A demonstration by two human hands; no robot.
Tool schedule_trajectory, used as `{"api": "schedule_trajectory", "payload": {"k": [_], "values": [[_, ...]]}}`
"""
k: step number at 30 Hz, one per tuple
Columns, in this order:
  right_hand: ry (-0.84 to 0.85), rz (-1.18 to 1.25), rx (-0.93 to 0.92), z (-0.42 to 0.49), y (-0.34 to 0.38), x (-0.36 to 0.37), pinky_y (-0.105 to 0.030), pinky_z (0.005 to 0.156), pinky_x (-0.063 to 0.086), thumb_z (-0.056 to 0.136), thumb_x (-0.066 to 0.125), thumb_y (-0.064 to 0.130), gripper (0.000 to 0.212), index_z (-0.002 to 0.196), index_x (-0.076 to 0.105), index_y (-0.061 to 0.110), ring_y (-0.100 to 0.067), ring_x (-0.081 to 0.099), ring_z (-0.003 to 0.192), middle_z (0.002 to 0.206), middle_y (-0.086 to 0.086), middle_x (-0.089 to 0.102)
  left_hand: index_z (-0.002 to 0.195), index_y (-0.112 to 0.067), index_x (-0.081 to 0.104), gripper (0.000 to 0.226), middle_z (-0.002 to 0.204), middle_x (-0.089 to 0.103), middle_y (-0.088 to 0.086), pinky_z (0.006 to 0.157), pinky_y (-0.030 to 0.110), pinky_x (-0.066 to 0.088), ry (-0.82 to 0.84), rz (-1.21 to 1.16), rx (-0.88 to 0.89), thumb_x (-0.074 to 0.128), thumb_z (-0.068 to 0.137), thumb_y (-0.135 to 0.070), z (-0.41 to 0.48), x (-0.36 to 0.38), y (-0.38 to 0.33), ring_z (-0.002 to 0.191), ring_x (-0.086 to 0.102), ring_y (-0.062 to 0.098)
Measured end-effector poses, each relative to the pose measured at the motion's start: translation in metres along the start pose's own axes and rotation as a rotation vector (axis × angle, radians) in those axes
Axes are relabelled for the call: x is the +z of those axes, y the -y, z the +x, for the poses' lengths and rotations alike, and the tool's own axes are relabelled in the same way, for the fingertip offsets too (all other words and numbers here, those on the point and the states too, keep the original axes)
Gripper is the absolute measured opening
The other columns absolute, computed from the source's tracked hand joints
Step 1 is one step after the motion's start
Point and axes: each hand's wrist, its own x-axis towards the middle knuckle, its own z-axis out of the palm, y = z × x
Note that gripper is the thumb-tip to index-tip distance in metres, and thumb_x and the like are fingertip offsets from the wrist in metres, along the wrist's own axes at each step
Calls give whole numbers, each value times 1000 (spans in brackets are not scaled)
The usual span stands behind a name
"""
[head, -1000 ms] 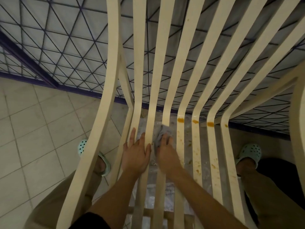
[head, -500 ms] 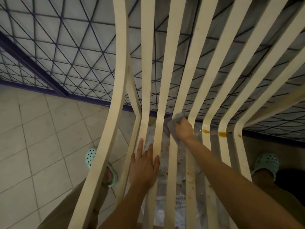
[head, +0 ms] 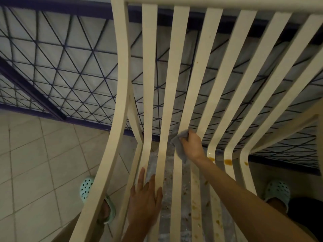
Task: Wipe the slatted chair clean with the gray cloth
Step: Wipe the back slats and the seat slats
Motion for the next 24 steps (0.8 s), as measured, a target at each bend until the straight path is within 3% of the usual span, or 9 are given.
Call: {"api": "schedule_trajectory", "payload": {"k": [2,4,6,10,15,21,24], "values": [[-87,76,42,3,-1,-2,-28,78,41,102,40,13,43,62,54,14,-15,48,65,56,3,52,150,-36,18,60,163,-3,-6,114,43,26,41,-39,6,8,95,-58,2,-1,0,145,-23,10],[-45,14,-69,-3,10,-16,-21,74,43,99,46,8,22,78,52,9,-10,53,71,72,1,56,149,-38,18,60,163,1,-7,113,45,27,-18,5,13,8,94,-58,1,3,1,146,-21,9],[-35,104,-81,-2,18,-23,-15,70,45,97,51,8,3,94,50,7,-6,56,78,85,-1,58,149,-39,17,59,162,1,-8,112,44,28,-5,14,13,7,94,-58,3,5,3,146,-21,8],[-54,289,-111,2,39,-42,-33,79,54,97,54,15,11,105,52,7,-17,62,88,96,-6,64,149,-41,15,56,162,1,-10,112,41,27,2,19,31,11,95,-56,2,-2,0,145,-23,7],[-102,395,-157,11,70,-70,-39,84,55,98,54,20,20,112,53,6,-20,65,90,97,-13,66,149,-45,4,53,162,-3,-14,114,42,21,5,0,42,12,97,-54,1,-7,-3,144,-26,8],[-194,534,-296,26,111,-102,-14,79,51,99,52,18,13,110,53,10,2,62,87,97,3,64,149,-44,7,55,162,-4,-13,116,43,20,28,11,19,10,95,-55,1,-8,-5,144,-26,9],[-234,581,-344,34,129,-116,-14,78,50,99,52,19,11,109,52,13,4,62,87,98,5,63,149,-43,10,57,162,-4,-11,115,42,21,28,19,19,9,94,-55,0,-9,-6,144,-26,9]]}}
